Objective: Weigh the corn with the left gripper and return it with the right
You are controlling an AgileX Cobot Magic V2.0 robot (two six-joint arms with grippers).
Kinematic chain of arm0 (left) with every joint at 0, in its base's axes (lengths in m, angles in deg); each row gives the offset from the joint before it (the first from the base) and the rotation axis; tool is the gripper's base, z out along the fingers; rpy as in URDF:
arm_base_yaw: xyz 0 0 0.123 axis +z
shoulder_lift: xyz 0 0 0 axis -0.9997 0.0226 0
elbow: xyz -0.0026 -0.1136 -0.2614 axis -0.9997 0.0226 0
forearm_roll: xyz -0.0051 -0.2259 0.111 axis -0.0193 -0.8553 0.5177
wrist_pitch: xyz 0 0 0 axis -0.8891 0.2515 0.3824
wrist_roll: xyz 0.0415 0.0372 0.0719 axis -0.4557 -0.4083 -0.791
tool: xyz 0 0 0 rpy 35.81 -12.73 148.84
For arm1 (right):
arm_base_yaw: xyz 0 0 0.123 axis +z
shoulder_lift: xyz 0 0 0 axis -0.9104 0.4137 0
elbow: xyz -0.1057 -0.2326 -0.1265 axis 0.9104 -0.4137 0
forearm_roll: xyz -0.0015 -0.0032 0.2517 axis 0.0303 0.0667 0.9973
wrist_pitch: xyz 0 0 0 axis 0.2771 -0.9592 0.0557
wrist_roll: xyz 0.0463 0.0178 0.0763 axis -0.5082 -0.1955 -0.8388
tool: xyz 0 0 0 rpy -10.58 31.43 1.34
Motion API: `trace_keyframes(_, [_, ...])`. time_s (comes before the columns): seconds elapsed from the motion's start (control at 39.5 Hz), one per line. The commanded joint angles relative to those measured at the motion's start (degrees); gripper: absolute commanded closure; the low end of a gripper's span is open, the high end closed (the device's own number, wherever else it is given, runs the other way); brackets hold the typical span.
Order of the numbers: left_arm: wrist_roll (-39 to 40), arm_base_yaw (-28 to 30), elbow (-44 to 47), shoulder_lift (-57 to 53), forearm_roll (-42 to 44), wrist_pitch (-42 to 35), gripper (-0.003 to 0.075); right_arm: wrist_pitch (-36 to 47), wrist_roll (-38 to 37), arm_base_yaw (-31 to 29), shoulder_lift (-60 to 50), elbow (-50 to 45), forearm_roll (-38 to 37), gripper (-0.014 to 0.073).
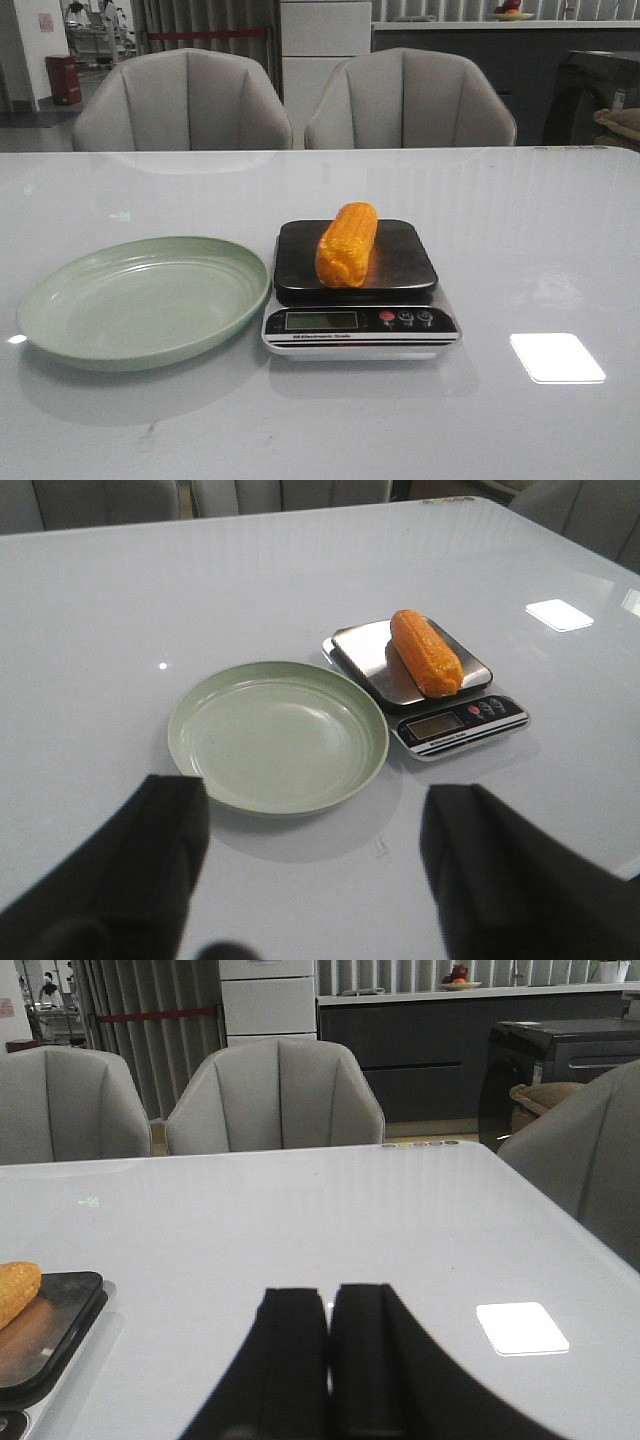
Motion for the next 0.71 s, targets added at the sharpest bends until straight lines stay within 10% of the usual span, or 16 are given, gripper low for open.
trace_keyframes(0.0, [-1.15,0.02,-0.62,-2.21,0.16,-3.43,0.0460,4.27,0.32,-0.23,-1.12,-0.62,-0.55,0.0427])
trace_keyframes(0.08, [-1.15,0.02,0.39,-3.55,0.41,-3.81,0.0615,4.27,0.32,-0.23,-1.12,-0.62,-0.55,0.0427])
trace_keyframes(0.43, [-1.15,0.02,1.74,-4.31,0.86,-5.47,0.0606,11.79,-0.26,0.03,-1.07,0.70,-0.09,0.0427])
trace_keyframes(0.68, [-1.15,0.02,1.74,-4.31,0.86,-5.47,0.0606,0.07,-0.40,1.95,6.05,14.54,-0.09,0.0427])
